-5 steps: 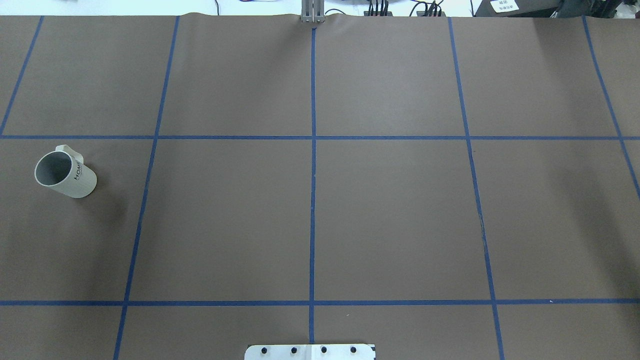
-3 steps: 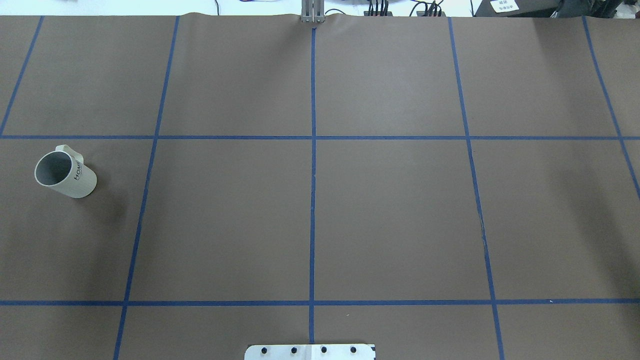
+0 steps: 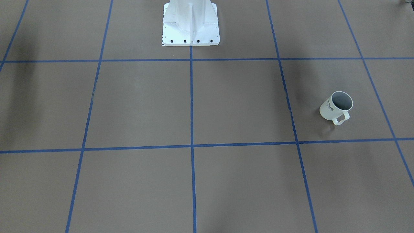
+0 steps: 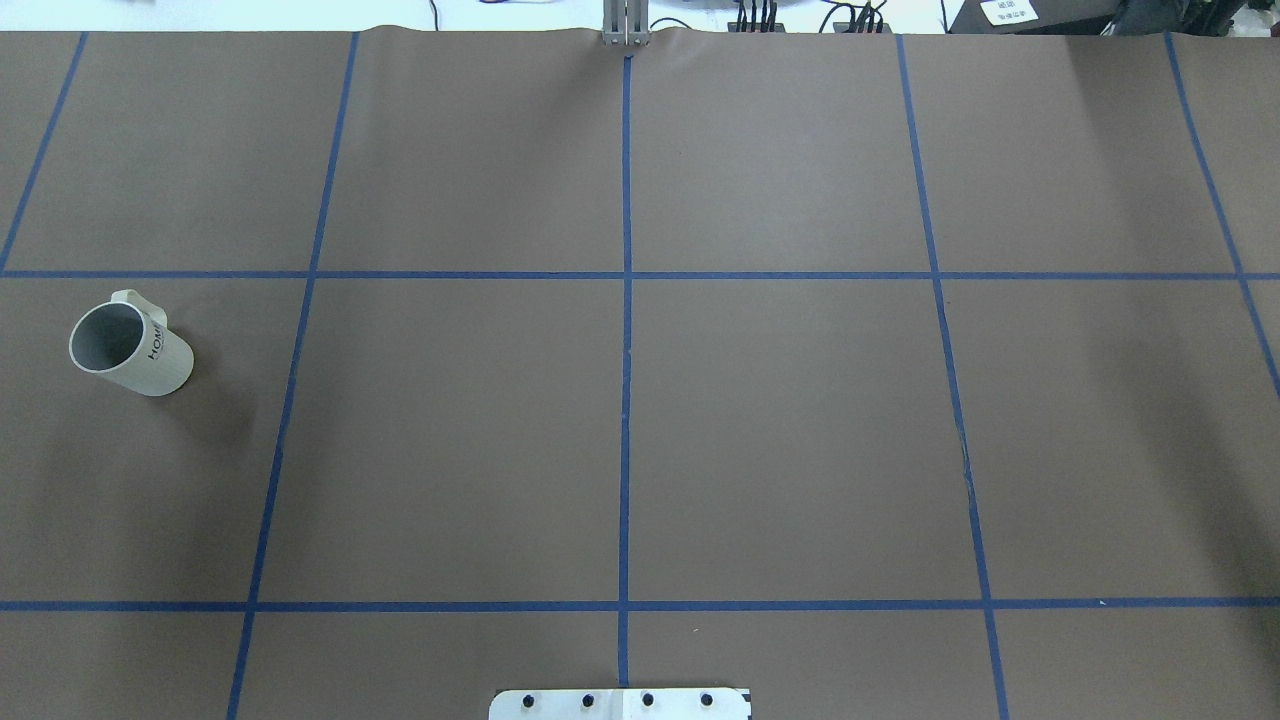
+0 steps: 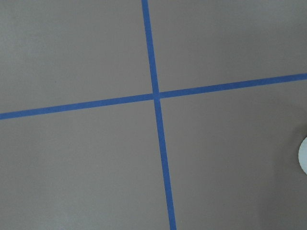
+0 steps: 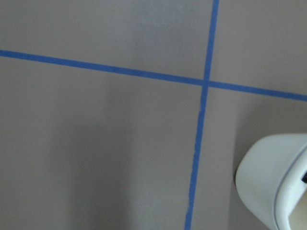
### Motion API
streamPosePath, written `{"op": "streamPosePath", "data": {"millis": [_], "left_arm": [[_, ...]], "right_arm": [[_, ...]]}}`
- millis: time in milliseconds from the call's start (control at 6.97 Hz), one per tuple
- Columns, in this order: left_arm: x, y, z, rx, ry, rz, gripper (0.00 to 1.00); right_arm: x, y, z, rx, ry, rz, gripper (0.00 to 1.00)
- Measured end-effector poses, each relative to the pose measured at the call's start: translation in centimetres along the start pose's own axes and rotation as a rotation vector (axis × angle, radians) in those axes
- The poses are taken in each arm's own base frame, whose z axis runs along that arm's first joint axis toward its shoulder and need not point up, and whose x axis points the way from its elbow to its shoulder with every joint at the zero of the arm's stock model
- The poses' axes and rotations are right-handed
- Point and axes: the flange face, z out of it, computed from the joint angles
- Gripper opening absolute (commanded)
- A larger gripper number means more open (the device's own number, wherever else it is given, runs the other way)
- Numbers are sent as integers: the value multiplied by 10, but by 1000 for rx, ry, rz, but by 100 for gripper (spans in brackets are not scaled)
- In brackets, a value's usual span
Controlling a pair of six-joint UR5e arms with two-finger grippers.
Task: Left arm hands cup to right arm to dump lemon
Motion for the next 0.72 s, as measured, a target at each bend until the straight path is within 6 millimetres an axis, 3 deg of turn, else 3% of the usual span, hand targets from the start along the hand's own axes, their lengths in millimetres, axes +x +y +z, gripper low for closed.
{"op": "streamPosePath", "data": {"millis": [430,717], "left_arm": [[17,-28,-7,60,32,67,100],[46,-36,10,48,171,82,100]], "right_arm": [[-84,-47,4,91,-72,-103,100],[-167,-88,1,119,-140,-181,99]]}}
